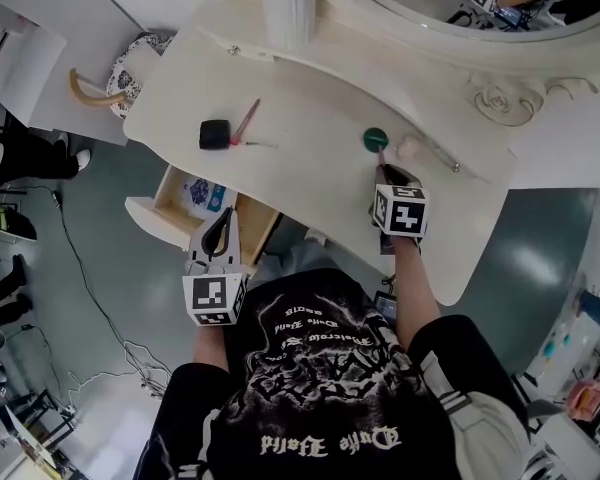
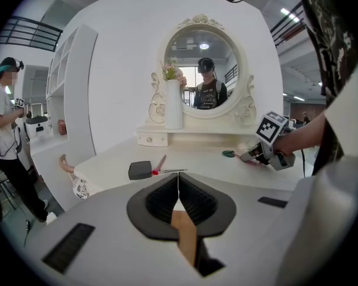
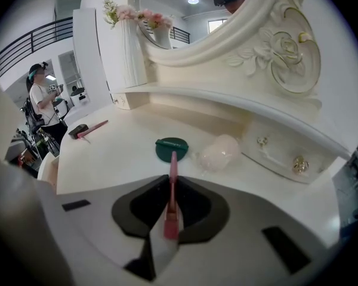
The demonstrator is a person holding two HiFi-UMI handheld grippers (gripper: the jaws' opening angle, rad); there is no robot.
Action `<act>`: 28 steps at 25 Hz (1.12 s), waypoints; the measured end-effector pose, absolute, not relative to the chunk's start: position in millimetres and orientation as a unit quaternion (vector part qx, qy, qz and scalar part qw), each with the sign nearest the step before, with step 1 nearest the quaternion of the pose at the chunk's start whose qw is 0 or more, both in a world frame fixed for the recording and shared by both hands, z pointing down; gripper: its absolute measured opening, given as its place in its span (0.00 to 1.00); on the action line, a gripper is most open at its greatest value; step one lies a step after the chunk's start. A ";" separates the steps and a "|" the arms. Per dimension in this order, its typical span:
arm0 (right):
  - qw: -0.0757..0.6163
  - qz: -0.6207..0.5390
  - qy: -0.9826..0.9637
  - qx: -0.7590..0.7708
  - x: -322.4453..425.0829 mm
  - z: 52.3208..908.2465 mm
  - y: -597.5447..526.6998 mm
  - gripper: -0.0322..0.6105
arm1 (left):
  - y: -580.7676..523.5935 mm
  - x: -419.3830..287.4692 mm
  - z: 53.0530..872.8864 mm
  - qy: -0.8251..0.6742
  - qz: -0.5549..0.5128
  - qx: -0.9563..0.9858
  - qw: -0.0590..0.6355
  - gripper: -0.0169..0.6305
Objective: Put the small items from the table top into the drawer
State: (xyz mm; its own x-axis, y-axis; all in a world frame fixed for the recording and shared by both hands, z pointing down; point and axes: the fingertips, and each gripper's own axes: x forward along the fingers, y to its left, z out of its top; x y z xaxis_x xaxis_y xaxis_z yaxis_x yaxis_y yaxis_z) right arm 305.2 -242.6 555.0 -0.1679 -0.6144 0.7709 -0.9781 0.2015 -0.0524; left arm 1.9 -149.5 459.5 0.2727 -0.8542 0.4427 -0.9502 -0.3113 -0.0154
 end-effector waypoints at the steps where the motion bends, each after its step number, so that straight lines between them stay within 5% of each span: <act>1: 0.318 0.284 -0.709 0.562 305.6 555.0 -242.3 0.13 | -149.6 1.2 459.1 -0.574 0.186 0.787 0.128 0.05; 28: 0.319 0.215 -0.738 0.555 258.2 520.4 -215.7 0.13 | -136.9 -42.2 456.5 -0.578 0.150 0.790 0.139 0.05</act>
State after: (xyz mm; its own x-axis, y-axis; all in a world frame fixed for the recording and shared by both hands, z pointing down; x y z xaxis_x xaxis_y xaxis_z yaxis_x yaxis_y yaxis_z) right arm 258.2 -215.7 520.4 -0.1810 -0.6811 0.7094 -0.9559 0.2916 0.0361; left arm -42.2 -136.9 456.5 0.2860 -0.8714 0.3985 -0.9552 -0.2922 0.0464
